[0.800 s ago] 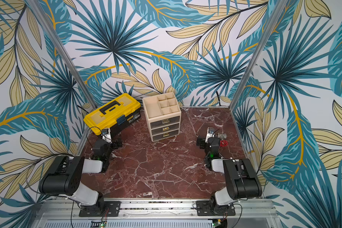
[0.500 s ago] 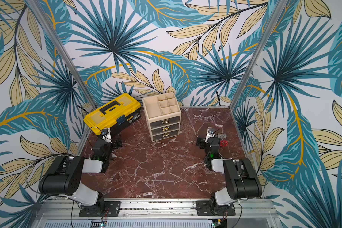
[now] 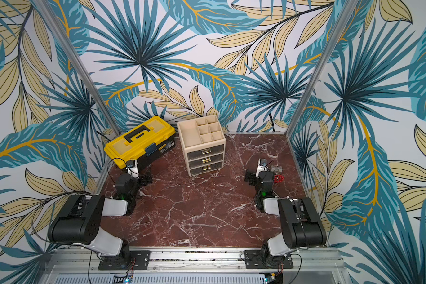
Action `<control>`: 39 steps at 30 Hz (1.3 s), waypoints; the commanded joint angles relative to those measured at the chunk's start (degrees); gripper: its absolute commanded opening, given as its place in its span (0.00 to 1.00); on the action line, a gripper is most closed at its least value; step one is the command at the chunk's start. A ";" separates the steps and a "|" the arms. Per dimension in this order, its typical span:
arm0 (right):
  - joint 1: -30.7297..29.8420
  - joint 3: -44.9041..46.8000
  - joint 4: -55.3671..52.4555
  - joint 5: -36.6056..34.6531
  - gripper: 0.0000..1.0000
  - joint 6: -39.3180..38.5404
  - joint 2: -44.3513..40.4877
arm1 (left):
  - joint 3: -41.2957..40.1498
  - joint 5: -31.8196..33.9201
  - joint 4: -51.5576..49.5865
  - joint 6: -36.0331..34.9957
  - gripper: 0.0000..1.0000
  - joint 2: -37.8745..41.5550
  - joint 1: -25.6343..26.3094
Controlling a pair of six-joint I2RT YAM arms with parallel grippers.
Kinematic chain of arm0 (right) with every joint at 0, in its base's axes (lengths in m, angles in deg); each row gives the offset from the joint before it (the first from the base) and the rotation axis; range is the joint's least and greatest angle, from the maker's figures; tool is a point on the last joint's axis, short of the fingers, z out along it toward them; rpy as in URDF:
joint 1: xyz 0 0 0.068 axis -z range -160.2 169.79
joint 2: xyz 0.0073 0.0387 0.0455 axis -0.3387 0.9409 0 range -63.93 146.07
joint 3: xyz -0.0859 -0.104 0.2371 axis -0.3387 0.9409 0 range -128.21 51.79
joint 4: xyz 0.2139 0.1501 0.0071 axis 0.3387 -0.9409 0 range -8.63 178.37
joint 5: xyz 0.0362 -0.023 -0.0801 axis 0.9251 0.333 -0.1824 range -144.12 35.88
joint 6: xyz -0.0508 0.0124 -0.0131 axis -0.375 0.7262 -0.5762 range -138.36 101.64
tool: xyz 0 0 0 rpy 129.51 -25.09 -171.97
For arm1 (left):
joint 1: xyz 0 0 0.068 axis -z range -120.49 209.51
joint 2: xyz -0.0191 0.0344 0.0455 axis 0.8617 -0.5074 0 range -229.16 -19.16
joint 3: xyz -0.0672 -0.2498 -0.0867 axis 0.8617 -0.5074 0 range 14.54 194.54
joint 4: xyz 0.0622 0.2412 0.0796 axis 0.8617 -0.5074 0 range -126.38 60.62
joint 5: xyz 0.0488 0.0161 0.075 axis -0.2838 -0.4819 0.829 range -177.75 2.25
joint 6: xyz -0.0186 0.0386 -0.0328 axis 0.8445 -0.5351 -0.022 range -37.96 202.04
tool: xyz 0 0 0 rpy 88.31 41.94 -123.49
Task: Take the mice out of the drawer
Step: Open the drawer in the storage box.
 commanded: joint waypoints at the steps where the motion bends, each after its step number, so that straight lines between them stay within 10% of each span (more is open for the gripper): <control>1: -0.02 2.11 0.46 -0.13 1.00 -1.09 -6.22 | -1.22 2.85 -1.35 -1.13 1.00 6.52 0.99; 7: -0.19 -7.23 -26.43 3.56 0.99 2.83 -22.18 | 1.16 8.67 -19.29 -1.08 1.00 21.52 8.06; 15: -1.21 -16.68 -42.66 16.44 0.99 29.62 -31.19 | 16.44 13.22 -48.12 3.60 1.00 35.83 20.71; 21: -3.19 -15.74 -34.81 24.14 0.99 52.88 -30.21 | 37.16 2.02 -71.09 11.88 1.00 28.30 22.76; 39: -17.72 -23.11 -19.28 24.01 0.79 65.62 -9.13 | 70.22 -11.19 -92.06 11.60 1.00 4.56 25.91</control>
